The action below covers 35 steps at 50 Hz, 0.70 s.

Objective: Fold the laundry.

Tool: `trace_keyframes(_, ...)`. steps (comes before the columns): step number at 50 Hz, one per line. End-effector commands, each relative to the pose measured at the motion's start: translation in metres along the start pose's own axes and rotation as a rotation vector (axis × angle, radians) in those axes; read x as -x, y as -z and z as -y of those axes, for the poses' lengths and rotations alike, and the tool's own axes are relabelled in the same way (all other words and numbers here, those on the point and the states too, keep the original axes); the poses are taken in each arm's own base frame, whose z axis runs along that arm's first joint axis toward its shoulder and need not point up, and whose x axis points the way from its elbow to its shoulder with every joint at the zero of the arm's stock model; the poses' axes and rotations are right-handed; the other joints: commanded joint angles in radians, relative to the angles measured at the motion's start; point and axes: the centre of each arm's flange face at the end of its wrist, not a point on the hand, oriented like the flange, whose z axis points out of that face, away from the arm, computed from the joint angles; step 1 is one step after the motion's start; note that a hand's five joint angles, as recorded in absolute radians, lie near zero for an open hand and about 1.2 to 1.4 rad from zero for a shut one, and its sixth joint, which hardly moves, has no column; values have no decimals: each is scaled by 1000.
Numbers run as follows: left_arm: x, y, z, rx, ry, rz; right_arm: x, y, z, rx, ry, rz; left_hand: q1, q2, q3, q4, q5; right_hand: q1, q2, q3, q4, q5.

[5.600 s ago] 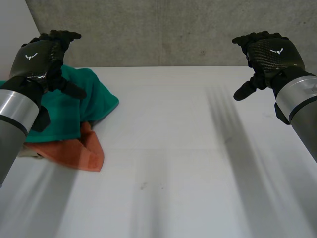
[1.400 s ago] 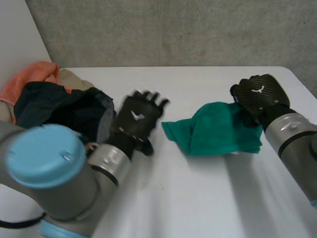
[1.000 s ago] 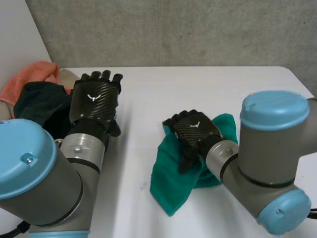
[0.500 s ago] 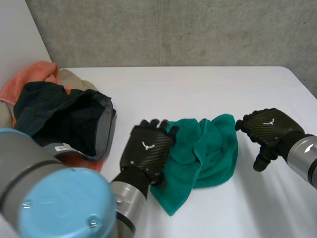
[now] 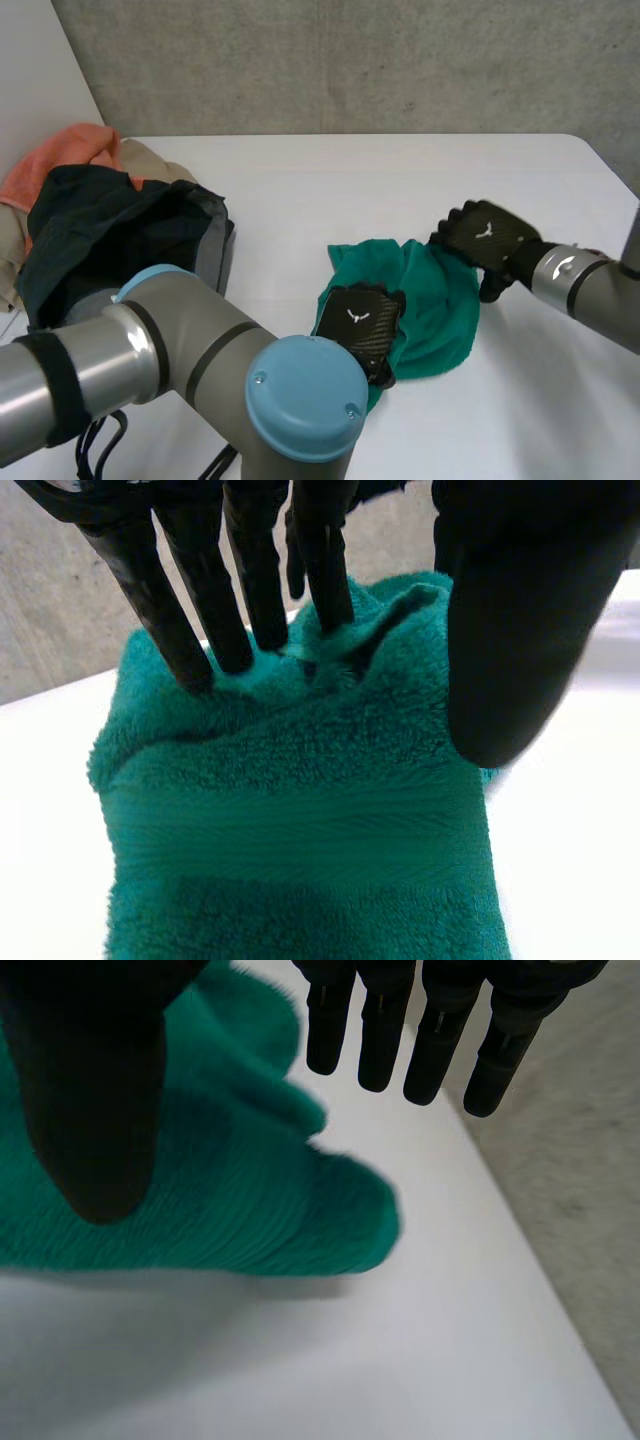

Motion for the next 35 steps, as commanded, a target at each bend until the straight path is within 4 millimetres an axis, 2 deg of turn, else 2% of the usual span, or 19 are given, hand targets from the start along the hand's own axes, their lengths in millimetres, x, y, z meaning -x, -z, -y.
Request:
trace_keyframes(1,3,-3,2,-5,-11,24,8,-19,-19,30,33,29,573,608,610,607,608,334,353,334,333,331)
trace_keyframes(2,7,-6,7,-21,-11,53,5,-22,-20,26,40,21,718,754,756,753,754,635,653,634,633,631)
trace_keyframes(4,14,-10,12,-35,-10,85,0,-25,-19,15,52,3,808,843,845,842,843,968,986,968,966,964)
trace_keyframes(5,21,-14,17,-45,-9,110,-3,-27,-18,8,60,-10,813,849,851,848,848,989,1008,989,987,986)
trace_keyframes(9,75,-37,58,-141,-24,256,-35,-39,-2,-69,126,-172,813,849,851,848,849,989,1008,989,988,986)
trace_keyframes(10,100,-48,77,-192,-41,318,-40,-42,2,-86,129,-207,813,849,851,848,849,989,1008,989,988,986)
trace_keyframes(11,113,-54,88,-227,-52,352,-46,-44,8,-109,133,-250,813,849,851,848,849,989,1008,989,988,986)
trace_keyframes(12,126,-59,100,-270,-65,386,-53,-47,15,-137,134,-297,813,849,851,848,849,989,1008,989,988,986)
trace_keyframes(13,134,-63,113,-317,-80,411,-69,-48,38,-215,134,-413,813,849,851,848,849,989,1008,989,988,986)
trace_keyframes(14,146,-68,140,-412,-123,449,-80,-46,49,-256,127,-475,813,849,851,848,849,989,1008,989,988,986)
trace_keyframes(16,150,-71,166,-509,-166,457,-100,-37,74,-346,106,-595,813,849,851,848,849,989,1008,989,988,986)
trace_keyframes(17,150,-71,177,-557,-190,453,-120,-23,96,-431,79,-696,813,849,851,848,849,989,1008,989,988,986)
trace_keyframes(18,148,-72,196,-642,-237,424,-128,-16,105,-470,63,-738,813,849,851,848,849,989,1008,989,988,986)
trace_keyframes(21,143,-68,221,-765,-288,365,-141,0,123,-561,6,-796,813,849,851,848,849,989,1008,989,988,986)
trace_keyframes(23,148,-57,242,-848,-314,339,-140,1,124,-568,-22,-782,813,849,851,848,849,989,1008,989,988,986)
trace_keyframes(27,156,-53,241,-836,-325,346,-121,-2,115,-505,-72,-713,813,849,851,848,849,989,1008,989,988,986)
trace_keyframes(31,159,-58,215,-763,-330,336,-93,-1,96,-394,-104,-623,813,849,851,848,849,989,1008,989,988,986)
trace_keyframes(34,163,-63,190,-685,-338,331,-73,-1,81,-315,-107,-544,813,849,851,848,849,989,1008,989,988,986)
trace_keyframes(35,164,-65,175,-636,-340,325,-57,-1,69,-250,-101,-481,813,849,851,848,849,989,1008,989,988,986)
